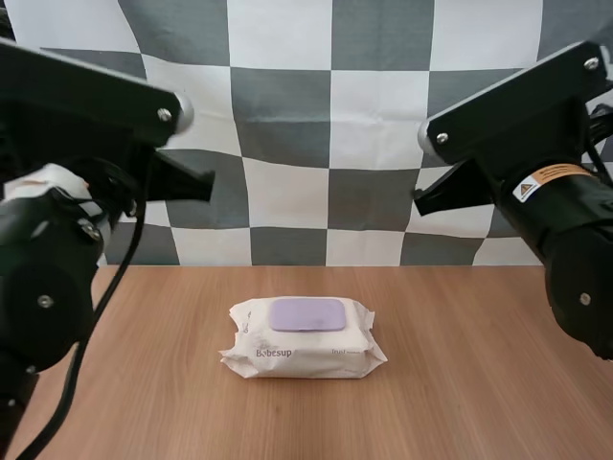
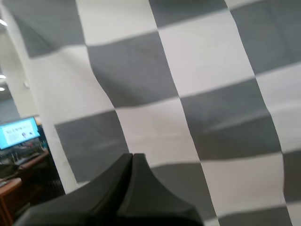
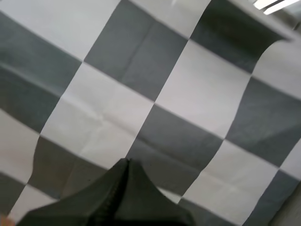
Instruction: Open the wet wipes lid
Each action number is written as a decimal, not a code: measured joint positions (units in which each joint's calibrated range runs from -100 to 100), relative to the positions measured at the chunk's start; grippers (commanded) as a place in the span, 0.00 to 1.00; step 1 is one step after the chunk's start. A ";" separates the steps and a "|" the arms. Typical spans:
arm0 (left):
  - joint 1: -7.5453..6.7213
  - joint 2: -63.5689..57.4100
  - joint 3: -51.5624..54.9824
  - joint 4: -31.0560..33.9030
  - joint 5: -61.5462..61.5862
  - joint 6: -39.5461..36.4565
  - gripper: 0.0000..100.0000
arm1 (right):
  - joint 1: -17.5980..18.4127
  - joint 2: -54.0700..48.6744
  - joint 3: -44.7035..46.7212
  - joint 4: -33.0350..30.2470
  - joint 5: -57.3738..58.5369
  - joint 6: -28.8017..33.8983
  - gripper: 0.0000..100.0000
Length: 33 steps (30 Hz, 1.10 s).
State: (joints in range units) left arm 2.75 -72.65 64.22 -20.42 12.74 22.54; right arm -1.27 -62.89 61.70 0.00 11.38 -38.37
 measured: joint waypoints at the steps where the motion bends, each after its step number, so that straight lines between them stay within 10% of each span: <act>1: 0.00 0.71 1.10 0.00 2.90 1.60 0.00 | 0.00 1.33 0.00 0.59 2.83 0.00 0.00; 11: 0.00 9.47 7.38 11.82 28.05 11.63 0.00 | 0.00 11.46 0.00 7.26 28.93 -11.15 0.00; 20: 0.00 15.97 7.38 23.48 31.16 2.33 0.00 | 0.00 12.23 0.12 7.26 43.91 -14.59 0.00; 33: 0.00 31.91 0.14 8.48 55.42 11.06 0.00 | 0.00 12.37 0.42 0.00 45.42 -15.40 0.00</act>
State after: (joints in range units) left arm 2.75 -40.74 64.36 -11.94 68.17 33.60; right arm -1.27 -50.52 62.11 0.00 56.80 -53.77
